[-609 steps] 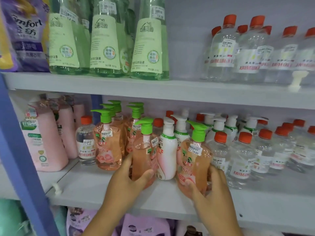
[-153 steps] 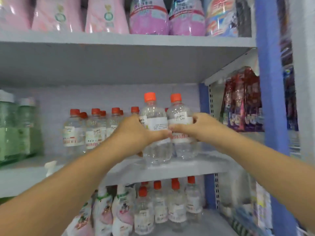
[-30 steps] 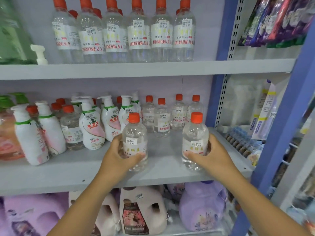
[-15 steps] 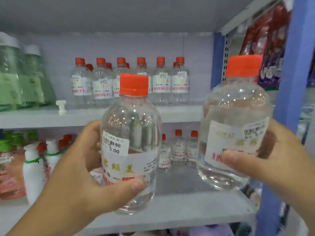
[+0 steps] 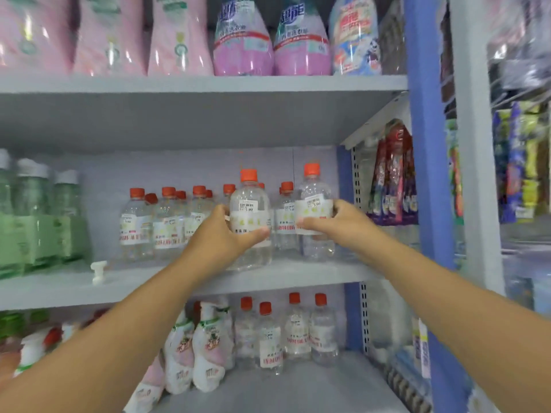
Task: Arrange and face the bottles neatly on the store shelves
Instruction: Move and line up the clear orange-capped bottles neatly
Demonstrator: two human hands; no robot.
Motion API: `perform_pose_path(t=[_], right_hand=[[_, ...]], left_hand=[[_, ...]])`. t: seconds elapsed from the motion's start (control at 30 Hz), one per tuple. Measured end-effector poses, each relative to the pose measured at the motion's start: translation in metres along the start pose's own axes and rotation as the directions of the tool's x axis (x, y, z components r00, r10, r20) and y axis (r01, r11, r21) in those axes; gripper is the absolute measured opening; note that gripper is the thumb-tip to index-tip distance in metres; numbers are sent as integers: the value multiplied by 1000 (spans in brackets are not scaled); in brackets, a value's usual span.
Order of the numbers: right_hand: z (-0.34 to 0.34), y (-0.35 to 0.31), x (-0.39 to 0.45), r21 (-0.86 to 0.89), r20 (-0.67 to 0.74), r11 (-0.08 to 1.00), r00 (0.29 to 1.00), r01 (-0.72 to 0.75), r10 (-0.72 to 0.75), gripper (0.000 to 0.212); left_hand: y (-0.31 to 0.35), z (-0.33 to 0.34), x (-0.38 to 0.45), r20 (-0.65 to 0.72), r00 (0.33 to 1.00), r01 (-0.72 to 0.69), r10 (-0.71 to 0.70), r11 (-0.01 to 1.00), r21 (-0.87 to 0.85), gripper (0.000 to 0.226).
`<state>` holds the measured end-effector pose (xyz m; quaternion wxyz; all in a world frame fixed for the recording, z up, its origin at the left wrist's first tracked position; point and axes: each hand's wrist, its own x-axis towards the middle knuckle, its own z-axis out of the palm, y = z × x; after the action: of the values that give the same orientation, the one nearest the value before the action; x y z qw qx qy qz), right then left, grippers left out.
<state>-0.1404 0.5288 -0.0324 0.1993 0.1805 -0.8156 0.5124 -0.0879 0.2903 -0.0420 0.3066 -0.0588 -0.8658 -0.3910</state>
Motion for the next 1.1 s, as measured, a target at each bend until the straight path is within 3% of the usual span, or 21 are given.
perform_pose_path(t=[0.1, 0.3, 0.4, 0.57, 0.67, 0.77, 0.93, 1.1], right_hand=[[3, 4, 16, -94, 43, 995, 999, -27, 32, 43], [4, 0, 38, -282, 225, 959, 971, -15, 81, 31], [4, -7, 53, -442, 293, 897, 947, 15, 129, 54], [-6, -12, 75, -582, 408, 812, 879, 43, 246, 76], [-1, -3, 81, -534, 412, 845, 882, 30, 229, 72], [8, 15, 77, -418, 341, 908, 930, 17, 139, 73], [8, 27, 70, -322, 273, 946, 960, 36, 56, 65], [13, 28, 71, -233, 259, 972, 965, 21, 41, 64]], left_hand=[[-3, 9, 23, 27, 997, 78, -79, 996, 36, 74], [6, 14, 57, 176, 973, 97, -150, 956, 278, 101], [5, 15, 70, 232, 958, 88, -168, 943, 321, 114], [6, 19, 80, 225, 964, 39, -143, 911, 411, 115], [5, 24, 83, 207, 966, 46, -152, 894, 446, 122], [-4, 31, 84, 175, 980, 5, -98, 883, 469, 132], [-18, 29, 79, 191, 981, -3, -44, 971, 240, 101], [-24, 26, 83, 220, 973, 56, -74, 995, 87, 93]])
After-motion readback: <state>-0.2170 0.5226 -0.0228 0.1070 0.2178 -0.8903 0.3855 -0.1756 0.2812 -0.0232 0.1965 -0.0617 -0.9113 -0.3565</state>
